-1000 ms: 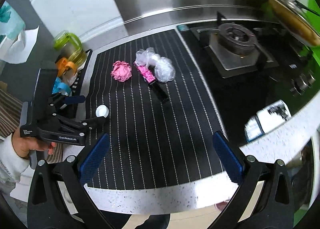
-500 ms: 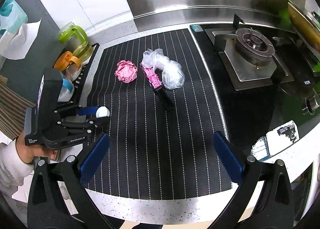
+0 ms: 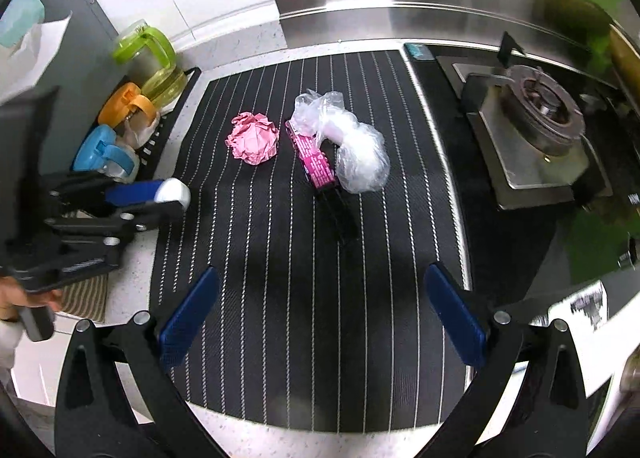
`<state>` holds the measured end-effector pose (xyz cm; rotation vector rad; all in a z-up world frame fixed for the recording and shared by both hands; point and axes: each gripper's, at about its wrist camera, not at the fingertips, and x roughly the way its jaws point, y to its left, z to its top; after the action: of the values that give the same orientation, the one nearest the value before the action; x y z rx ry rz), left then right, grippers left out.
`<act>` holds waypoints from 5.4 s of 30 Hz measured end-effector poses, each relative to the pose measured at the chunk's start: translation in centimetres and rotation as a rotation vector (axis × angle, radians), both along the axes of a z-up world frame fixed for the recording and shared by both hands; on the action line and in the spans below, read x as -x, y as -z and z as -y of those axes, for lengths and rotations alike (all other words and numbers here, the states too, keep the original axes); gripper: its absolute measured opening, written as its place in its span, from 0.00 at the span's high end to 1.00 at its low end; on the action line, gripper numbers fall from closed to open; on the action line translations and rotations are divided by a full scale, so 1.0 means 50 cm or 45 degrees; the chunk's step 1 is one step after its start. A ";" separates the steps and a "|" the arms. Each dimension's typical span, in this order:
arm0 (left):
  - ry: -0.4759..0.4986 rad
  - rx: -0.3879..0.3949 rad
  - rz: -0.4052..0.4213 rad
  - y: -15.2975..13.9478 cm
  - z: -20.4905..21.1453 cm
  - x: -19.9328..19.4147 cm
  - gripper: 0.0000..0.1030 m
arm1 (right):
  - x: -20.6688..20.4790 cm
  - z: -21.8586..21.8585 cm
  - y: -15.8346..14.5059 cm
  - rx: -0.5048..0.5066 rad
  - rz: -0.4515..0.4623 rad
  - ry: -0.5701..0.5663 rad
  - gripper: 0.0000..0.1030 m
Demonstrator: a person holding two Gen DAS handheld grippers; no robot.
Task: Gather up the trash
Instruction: 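Grasp the white round lid with the left tool while the right tool grasps the pink box, then carry the lid and pink box over the wastebasket and release both, then turn both tools back toward the pink paper and plastic bag on the mat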
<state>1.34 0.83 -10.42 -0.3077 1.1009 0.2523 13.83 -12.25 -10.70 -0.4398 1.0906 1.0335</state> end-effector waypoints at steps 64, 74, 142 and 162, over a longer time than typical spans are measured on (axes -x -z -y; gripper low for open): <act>1.306 0.122 0.210 -0.153 0.644 -0.070 0.69 | 0.314 0.742 -0.131 0.024 0.188 1.303 0.85; 1.444 0.131 0.077 -0.017 0.884 -0.072 0.69 | 0.348 0.950 -0.008 0.058 0.083 1.396 0.85; 1.234 0.161 -0.006 0.165 0.937 -0.240 0.07 | 0.132 1.038 0.257 0.025 -0.113 1.268 0.08; 1.180 0.186 0.072 -0.003 0.848 -0.131 0.07 | 0.225 0.998 0.063 0.048 -0.046 1.279 0.03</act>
<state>7.88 -41.56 -10.28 0.0875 1.1020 -0.6576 2.55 -62.16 -13.83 0.1228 1.1581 0.1298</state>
